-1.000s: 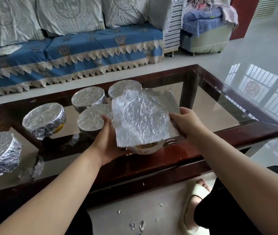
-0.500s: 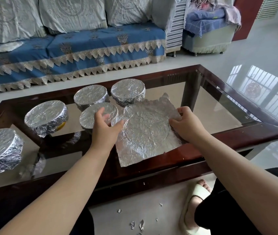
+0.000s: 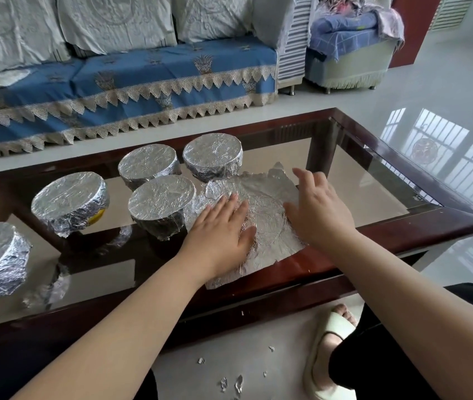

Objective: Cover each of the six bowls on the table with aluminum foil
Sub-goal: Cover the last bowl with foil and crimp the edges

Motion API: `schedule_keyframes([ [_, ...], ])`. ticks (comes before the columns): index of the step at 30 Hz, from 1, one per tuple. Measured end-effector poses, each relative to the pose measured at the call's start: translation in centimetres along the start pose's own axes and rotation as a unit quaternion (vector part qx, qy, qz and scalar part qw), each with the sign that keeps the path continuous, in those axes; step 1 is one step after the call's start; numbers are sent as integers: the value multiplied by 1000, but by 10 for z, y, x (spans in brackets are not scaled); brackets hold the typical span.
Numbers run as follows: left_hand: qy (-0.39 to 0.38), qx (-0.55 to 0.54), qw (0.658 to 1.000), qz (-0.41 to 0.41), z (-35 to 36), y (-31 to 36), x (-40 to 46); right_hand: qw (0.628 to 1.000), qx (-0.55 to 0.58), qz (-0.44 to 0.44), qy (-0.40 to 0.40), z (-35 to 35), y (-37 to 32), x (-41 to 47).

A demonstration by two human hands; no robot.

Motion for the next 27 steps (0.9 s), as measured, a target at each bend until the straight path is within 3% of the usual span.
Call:
schedule_keyframes([
  [3,-4,9,1000,15,-1,0,2,984,-21,-175,35,-2,-19,2],
  [6,-1,14,1000,20,-2,-1,7,960,-26,-277,-40,14,-37,2],
  [12,-29,-1,1000,11,-2,-4,11,952,-83,-230,-184,40,-31,1],
  [27,-14,-22,1000,2,-2,-2,12,956,-58,-217,-188,40,-23,-1],
])
Point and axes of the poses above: each hand's wrist, its own x-axis towards the middle knuckle, its own z-axis out of the palm, y = z × x, the point moved 4 cm from there along x, towards the middle knuckle, and after that the axes turned 12 degrees about y, right-handed, at the moved point
